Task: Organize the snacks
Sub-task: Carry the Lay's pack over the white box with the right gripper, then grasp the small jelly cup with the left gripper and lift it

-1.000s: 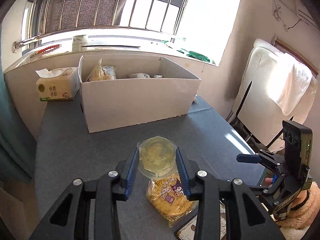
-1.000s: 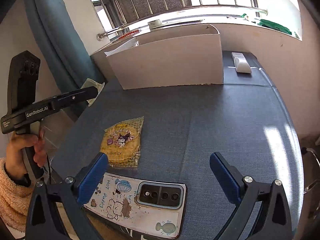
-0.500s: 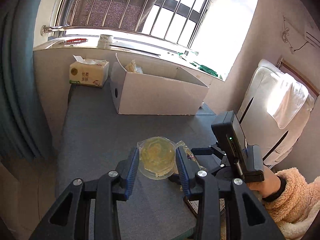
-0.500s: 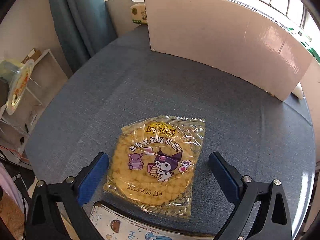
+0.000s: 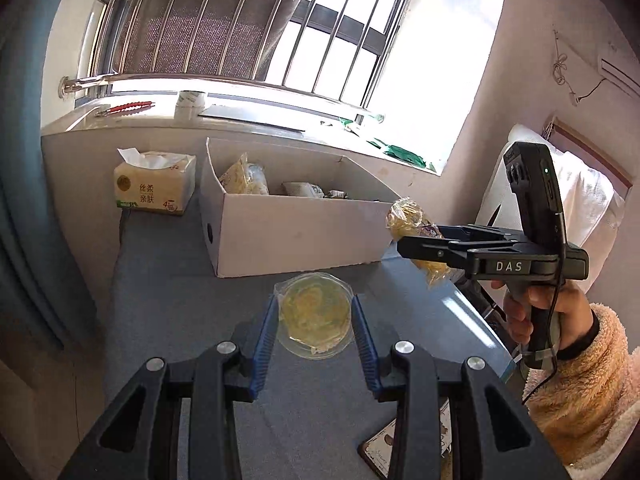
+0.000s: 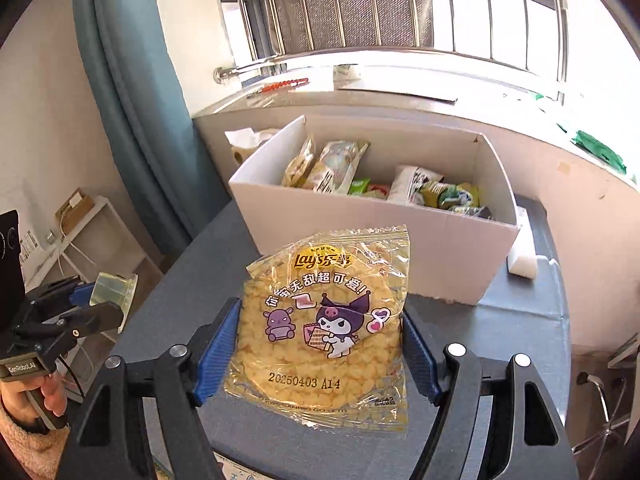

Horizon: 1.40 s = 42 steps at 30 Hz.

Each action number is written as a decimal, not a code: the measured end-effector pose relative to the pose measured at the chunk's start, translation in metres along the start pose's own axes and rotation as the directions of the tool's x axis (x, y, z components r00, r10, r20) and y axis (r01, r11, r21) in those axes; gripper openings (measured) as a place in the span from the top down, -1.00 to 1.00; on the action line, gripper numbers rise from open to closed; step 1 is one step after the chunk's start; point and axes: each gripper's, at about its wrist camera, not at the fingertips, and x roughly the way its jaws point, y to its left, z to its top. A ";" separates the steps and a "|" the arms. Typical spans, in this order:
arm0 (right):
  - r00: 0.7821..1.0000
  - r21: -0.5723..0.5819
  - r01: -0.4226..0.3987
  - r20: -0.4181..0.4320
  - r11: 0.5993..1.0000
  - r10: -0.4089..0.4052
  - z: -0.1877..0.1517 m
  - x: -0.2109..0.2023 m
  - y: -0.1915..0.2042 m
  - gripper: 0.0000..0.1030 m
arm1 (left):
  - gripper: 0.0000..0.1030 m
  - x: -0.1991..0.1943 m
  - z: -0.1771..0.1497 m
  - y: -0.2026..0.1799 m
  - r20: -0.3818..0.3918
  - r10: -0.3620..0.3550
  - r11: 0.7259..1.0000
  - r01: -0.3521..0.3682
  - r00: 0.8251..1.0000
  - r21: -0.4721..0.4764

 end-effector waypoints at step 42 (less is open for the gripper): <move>0.984 0.103 -0.129 0.140 0.986 0.115 0.018 -0.029 -0.069 -0.53 | -0.95 0.197 -0.008 0.041 -0.253 0.126 0.982 -0.157 0.959 -0.103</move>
